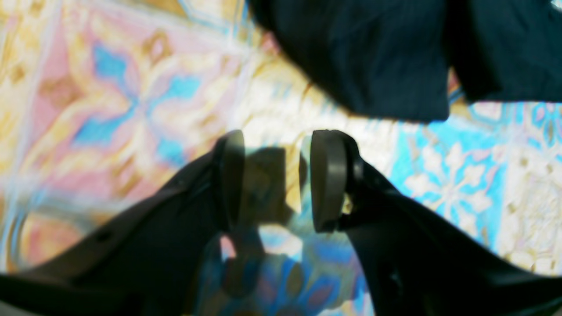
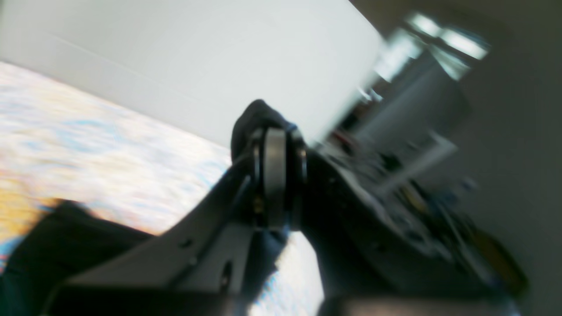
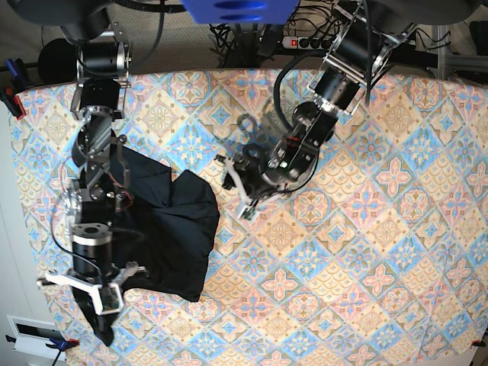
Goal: Layout the t-shirt on the table in an organized manner, then fold the t-shirt properly
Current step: 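Raise the shirt high with the right gripper, letting it hang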
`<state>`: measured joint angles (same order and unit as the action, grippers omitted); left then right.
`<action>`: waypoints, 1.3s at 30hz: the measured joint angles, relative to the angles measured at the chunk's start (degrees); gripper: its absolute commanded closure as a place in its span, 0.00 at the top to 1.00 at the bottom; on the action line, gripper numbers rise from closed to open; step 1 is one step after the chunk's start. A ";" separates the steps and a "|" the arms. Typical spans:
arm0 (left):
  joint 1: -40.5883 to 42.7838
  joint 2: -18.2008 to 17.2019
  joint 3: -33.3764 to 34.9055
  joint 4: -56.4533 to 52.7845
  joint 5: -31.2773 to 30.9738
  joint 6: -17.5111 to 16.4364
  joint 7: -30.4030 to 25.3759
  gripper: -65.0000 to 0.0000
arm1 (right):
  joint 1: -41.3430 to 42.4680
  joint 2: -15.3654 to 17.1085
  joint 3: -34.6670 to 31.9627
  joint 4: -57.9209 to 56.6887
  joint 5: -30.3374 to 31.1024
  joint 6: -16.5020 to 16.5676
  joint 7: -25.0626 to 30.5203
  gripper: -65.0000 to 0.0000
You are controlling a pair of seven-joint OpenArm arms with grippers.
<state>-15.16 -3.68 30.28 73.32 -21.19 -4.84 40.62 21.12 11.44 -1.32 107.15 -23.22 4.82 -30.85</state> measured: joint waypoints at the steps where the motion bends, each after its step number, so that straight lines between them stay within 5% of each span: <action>1: 1.14 -1.07 -0.02 2.19 0.39 -0.13 0.13 0.37 | 0.94 0.48 -1.20 0.07 0.02 0.63 -0.42 0.00; 12: 7.15 -6.45 0.07 11.39 0.17 -0.33 0.48 0.37 | 16.13 2.27 -10.78 2.93 -0.37 0.35 -0.48 0.00; 20: 10.14 -6.01 -5.03 11.43 0.37 -0.26 -0.20 0.37 | 33.00 2.12 -23.45 5.62 -0.02 0.44 0.79 0.00; 32: 14.82 -10.56 -10.03 16.85 0.50 0.02 -2.49 0.37 | 46.45 2.89 -12.31 -27.76 3.13 0.61 -0.24 0.00; 35: 15.28 -10.25 -9.97 16.90 0.39 -0.17 -2.91 0.37 | 52.06 -2.25 -18.05 -24.06 2.14 -1.81 -2.82 0.00; 39: 16.06 -10.12 -9.92 16.94 0.24 -0.35 -2.93 0.37 | 52.13 -12.20 -25.73 -21.42 4.50 1.29 -0.79 0.00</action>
<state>0.91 -13.80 20.36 90.26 -20.95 -5.19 37.69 73.25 -0.75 -27.05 85.73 -18.72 6.11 -31.64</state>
